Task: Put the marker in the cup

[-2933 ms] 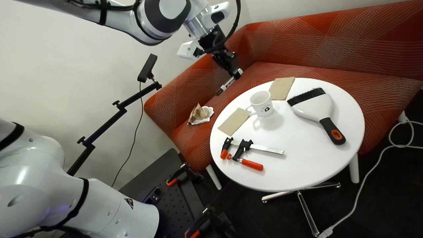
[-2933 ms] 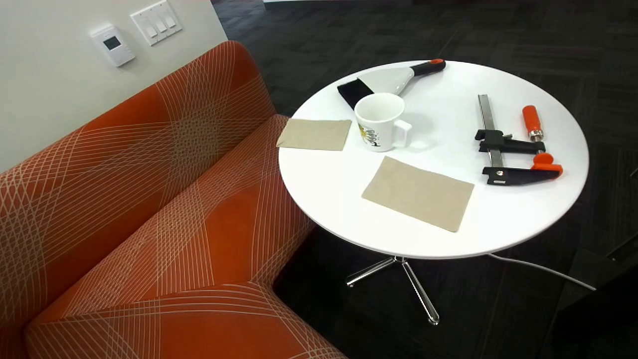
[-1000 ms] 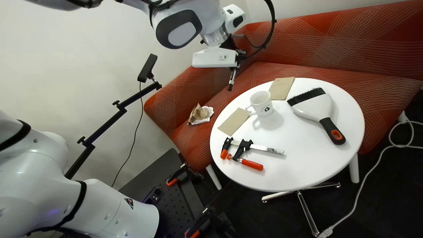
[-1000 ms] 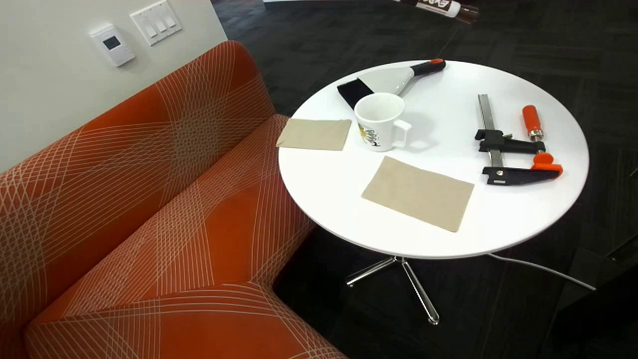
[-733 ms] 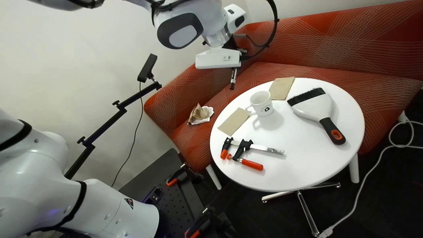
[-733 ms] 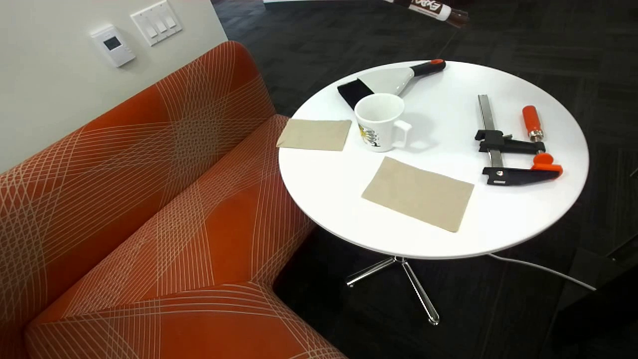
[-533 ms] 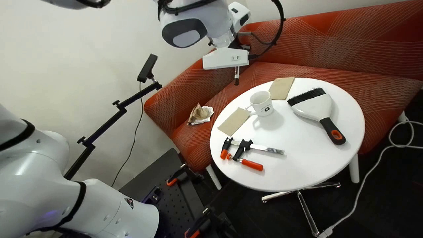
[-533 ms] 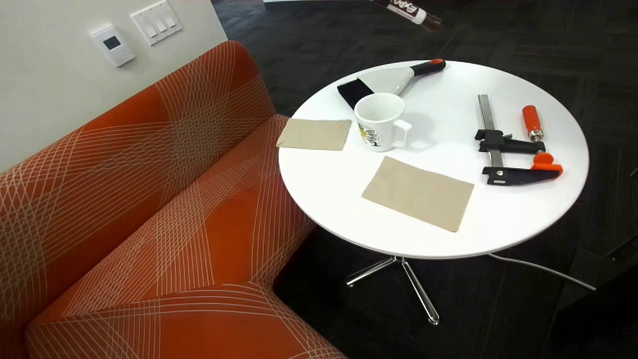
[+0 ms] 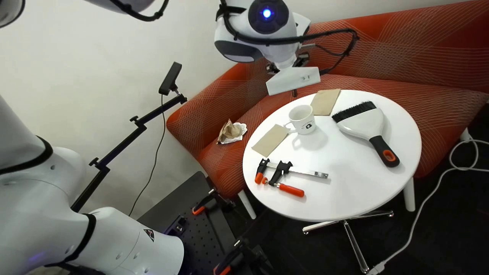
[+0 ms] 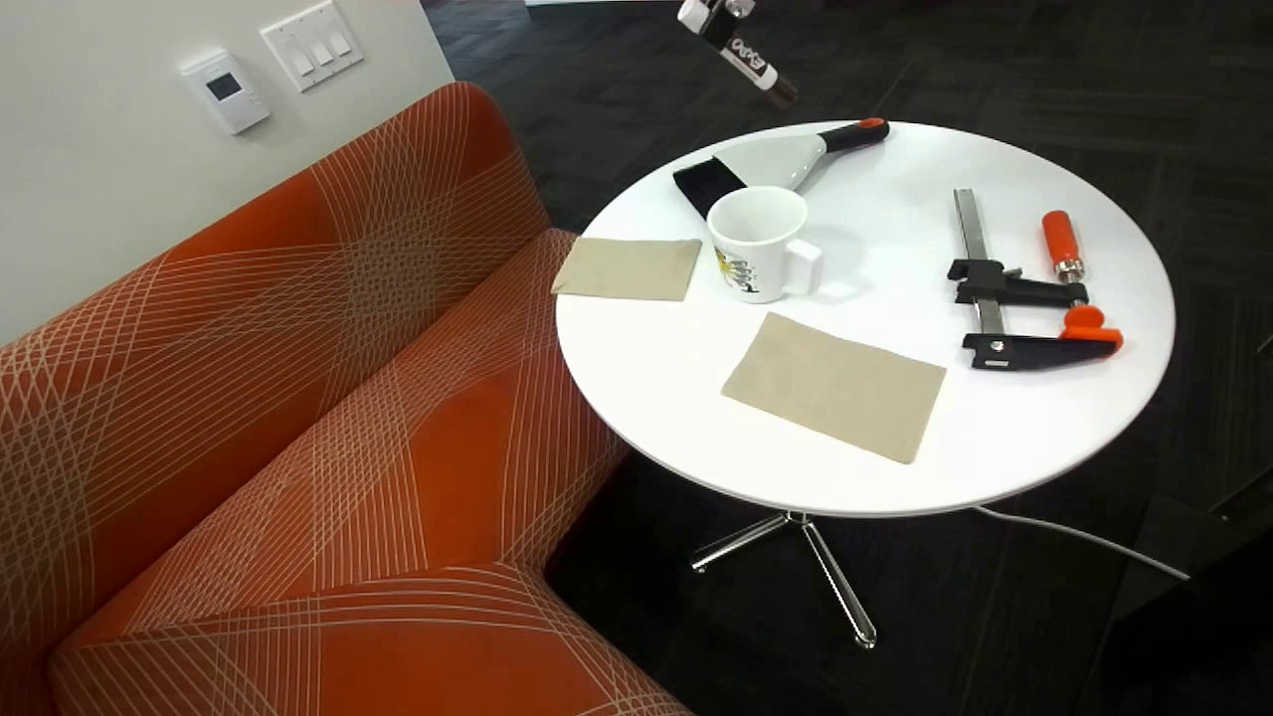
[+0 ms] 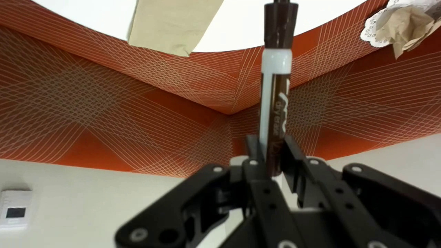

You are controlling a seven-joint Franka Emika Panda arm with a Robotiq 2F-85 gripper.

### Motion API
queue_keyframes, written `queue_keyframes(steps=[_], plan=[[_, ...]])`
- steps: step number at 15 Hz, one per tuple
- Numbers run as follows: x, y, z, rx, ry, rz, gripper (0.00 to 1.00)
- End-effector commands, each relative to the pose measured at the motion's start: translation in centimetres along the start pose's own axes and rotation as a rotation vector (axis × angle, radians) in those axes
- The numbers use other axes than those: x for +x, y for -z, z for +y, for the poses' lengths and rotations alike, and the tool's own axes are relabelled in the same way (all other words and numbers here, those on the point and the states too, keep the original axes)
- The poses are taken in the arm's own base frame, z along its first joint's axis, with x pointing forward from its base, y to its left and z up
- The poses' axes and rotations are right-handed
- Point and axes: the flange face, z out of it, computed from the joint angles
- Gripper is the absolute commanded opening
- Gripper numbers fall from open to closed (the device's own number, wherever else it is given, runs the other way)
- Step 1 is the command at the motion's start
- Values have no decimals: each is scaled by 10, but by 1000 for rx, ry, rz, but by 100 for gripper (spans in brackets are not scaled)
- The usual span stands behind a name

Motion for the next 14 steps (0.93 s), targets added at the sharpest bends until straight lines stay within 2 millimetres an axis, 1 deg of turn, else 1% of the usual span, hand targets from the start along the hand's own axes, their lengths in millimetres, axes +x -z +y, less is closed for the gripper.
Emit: queue_keyframes(steps=[1, 3, 5, 6, 8, 10, 11, 14], plan=[[-22, -17, 17, 12, 71, 129, 5], [-38, -24, 20, 6, 95, 197, 5], [-48, -29, 19, 16, 117, 257, 5], [-50, -23, 17, 20, 88, 205, 20], [-58, -27, 19, 24, 99, 232, 20], [-56, -28, 18, 26, 103, 234, 20], [-54, -29, 18, 27, 106, 235, 5], [-62, -32, 20, 36, 110, 213, 5]])
